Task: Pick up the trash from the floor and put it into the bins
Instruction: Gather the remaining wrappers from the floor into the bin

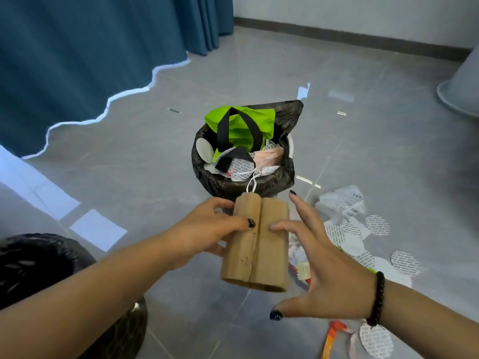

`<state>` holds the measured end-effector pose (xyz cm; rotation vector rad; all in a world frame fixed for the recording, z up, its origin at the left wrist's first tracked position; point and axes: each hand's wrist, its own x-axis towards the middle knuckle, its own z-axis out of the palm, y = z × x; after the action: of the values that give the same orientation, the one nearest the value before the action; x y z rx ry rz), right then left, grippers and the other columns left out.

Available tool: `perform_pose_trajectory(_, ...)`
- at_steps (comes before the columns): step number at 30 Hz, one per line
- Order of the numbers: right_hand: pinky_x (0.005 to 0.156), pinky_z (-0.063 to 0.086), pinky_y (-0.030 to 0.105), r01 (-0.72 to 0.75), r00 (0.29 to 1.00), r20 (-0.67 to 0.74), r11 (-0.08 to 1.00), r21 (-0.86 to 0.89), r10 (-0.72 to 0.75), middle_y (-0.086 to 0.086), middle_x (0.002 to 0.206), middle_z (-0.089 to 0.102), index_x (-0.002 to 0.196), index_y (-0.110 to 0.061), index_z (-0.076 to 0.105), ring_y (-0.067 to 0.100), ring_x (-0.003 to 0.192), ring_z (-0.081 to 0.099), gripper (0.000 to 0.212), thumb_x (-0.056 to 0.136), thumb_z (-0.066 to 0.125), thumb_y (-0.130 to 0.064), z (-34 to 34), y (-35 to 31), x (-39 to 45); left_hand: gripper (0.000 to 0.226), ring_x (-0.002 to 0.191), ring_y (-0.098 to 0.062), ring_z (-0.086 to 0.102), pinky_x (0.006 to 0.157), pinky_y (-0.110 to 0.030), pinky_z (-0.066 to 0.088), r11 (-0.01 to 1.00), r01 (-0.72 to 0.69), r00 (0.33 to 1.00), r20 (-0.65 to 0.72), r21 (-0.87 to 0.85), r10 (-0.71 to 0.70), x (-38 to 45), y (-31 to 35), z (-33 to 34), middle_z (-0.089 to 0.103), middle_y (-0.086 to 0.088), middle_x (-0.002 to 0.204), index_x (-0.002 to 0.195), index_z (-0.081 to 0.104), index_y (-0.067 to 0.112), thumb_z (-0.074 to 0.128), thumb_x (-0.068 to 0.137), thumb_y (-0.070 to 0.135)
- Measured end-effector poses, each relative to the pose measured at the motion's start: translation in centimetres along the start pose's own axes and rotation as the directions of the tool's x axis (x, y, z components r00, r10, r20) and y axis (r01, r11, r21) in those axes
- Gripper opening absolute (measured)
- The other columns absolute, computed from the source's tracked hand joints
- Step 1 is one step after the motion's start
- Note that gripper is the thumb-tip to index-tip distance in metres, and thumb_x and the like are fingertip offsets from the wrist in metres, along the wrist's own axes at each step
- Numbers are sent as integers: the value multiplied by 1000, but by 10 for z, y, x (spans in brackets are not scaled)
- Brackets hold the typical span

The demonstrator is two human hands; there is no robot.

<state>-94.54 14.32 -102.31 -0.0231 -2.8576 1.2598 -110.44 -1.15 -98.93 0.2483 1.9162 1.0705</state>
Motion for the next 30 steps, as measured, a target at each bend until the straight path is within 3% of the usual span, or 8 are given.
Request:
perform_pose_trajectory(3, 88, 24, -8, -165, 976, -117, 974, 157, 184, -28, 146, -6, 121, -44, 35, -22, 130, 6, 82, 53, 68, -75, 7, 1, 1, 50, 85, -13, 69, 64, -31, 59, 997, -76, 993, -86, -10, 75, 0, -2, 4, 67, 2, 101, 126, 42, 27, 68, 85, 20)
perform_pose_trajectory(8, 83, 37, 12, -335, 845, -364, 918, 210, 392, -8, 133, 25, 111, -35, 44, 6, 106, 44, 49, 75, 74, -21, 10, 12, 4, 49, 84, -16, 65, 59, -30, 54, 984, -158, 984, -94, -80, 150, -6, -2, 12, 62, 0, 102, 130, 39, 36, 53, 90, 12)
perform_pose_trajectory(12, 71, 49, 14, -271, 725, -539, 897, 350, 429, -12, 112, 52, 107, -31, 54, 1, 88, 59, 31, 83, 65, -15, -1, 23, 4, 41, 91, -21, 61, 71, -41, 54, 974, -208, 961, -203, -84, 188, -4, -7, 11, 59, -5, 107, 113, 51, 34, 57, 80, 11)
perform_pose_trajectory(17, 66, 45, 2, -198, 713, -581, 907, 371, 393, -19, 91, 66, 101, -21, 67, -10, 83, 62, 26, 86, 62, 0, -6, 34, -1, 42, 90, -20, 62, 82, -43, 57, 993, -33, 977, -208, 113, 56, 0, -27, 7, 60, -8, 102, 105, 51, 21, 69, 69, 11)
perform_pose_trajectory(20, 74, 45, 2, -137, 750, -602, 954, 266, 276, -25, 86, 69, 97, -27, 70, -13, 85, 62, 34, 82, 67, 3, -1, 32, -4, 66, 106, -4, 50, 86, -20, 48, 859, -108, 971, -131, 500, 198, -1, -36, 6, 45, 9, 125, 127, 40, 26, 78, 72, 28)
perform_pose_trajectory(23, 78, 48, 5, 25, 804, -595, 999, 33, 0, -31, 91, 66, 97, -26, 73, -14, 88, 62, 32, 78, 71, -1, 5, 22, -3, 79, 116, 16, 37, 91, -2, 31, 772, -375, 900, 1, 513, 437, -10, -24, 9, 37, 27, 129, 137, 30, 40, 75, 73, 46)
perform_pose_trajectory(26, 77, 54, 15, 201, 810, -535, 971, -130, -239, -19, 99, 68, 98, -20, 74, -7, 91, 65, 29, 75, 69, -3, 7, 10, 0, 63, 113, 8, 52, 97, -18, 43, 777, -486, 871, 146, 400, 469, -14, -11, 12, 57, 23, 120, 131, 42, 40, 63, 73, 56)
perform_pose_trajectory(30, 79, 56, 25, 335, 758, -426, 855, -396, -494, -1, 100, 73, 94, -11, 75, 11, 90, 70, 23, 75, 68, -1, 2, 5, 3, 34, 93, -15, 67, 84, -39, 56, 837, -486, 872, 198, 252, 447, -19, -9, 15, 70, 4, 99, 108, 69, 28, 61, 79, 44)
